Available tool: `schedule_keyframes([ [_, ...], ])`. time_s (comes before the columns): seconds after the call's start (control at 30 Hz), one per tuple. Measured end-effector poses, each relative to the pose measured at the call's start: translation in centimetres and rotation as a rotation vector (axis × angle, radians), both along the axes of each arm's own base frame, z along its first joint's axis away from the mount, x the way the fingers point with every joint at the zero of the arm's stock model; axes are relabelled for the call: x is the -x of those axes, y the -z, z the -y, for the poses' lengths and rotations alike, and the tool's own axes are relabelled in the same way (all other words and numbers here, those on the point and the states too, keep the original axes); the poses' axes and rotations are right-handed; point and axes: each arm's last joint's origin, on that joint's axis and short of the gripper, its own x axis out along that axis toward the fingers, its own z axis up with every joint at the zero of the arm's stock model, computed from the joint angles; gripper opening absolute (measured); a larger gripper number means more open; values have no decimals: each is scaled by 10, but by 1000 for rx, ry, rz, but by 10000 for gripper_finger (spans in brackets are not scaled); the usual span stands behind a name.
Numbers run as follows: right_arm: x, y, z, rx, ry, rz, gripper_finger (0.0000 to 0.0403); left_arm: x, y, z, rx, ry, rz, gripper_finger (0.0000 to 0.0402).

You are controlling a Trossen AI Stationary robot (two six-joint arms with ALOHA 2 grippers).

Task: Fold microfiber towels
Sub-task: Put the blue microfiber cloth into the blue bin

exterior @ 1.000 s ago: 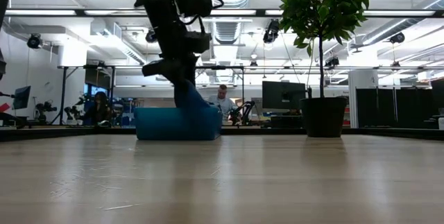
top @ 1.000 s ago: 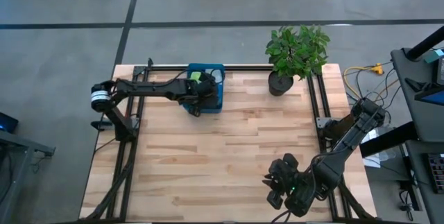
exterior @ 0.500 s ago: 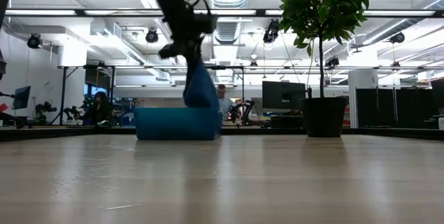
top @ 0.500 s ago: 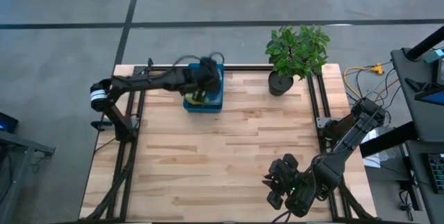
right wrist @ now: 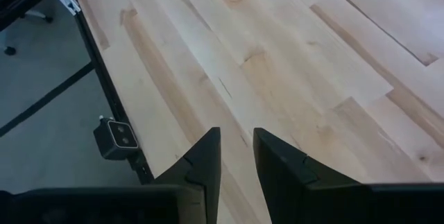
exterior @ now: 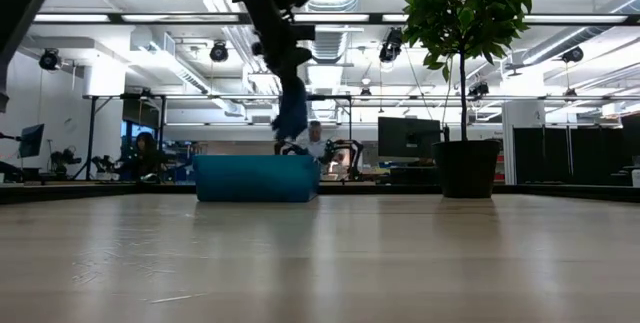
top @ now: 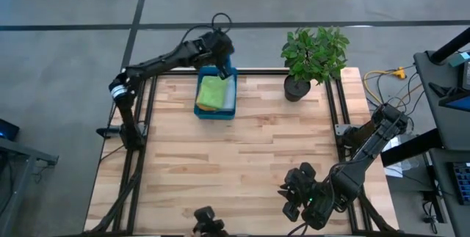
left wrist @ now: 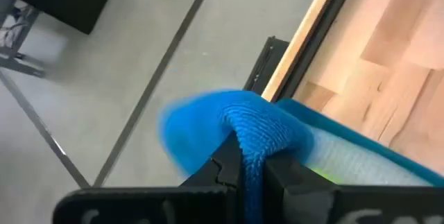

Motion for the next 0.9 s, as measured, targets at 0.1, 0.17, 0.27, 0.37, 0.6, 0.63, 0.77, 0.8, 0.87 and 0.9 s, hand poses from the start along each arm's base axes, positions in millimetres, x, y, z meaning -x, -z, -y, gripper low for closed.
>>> schedule_keyframes([
  [0.1,0,0,0,-2,2,1,82,-11,0,-4,-13,16,-3,0],
  [0.17,0,0,0,-8,10,1,82,-19,1,-6,-16,27,-4,0],
  [0.27,0,0,0,-14,15,2,82,-35,3,-5,-19,59,-10,0],
  [0.37,0,0,0,-25,28,4,82,-51,18,7,-55,156,-161,0],
  [0.6,0,0,0,-26,33,1,82,-79,76,52,-156,383,-653,0],
  [0.63,0,0,0,-24,33,-1,82,-80,78,55,-163,387,-659,0],
  [0.77,0,0,0,-24,33,-1,82,-77,77,60,-244,364,-749,0],
  [0.8,1,0,0,-25,33,0,82,-75,79,60,-249,364,-770,0],
  [0.87,1,0,0,-22,30,-1,82,-70,76,61,-258,368,-796,0],
  [0.9,1,0,0,-19,26,-2,82,-67,74,62,-258,368,-812,0],
])
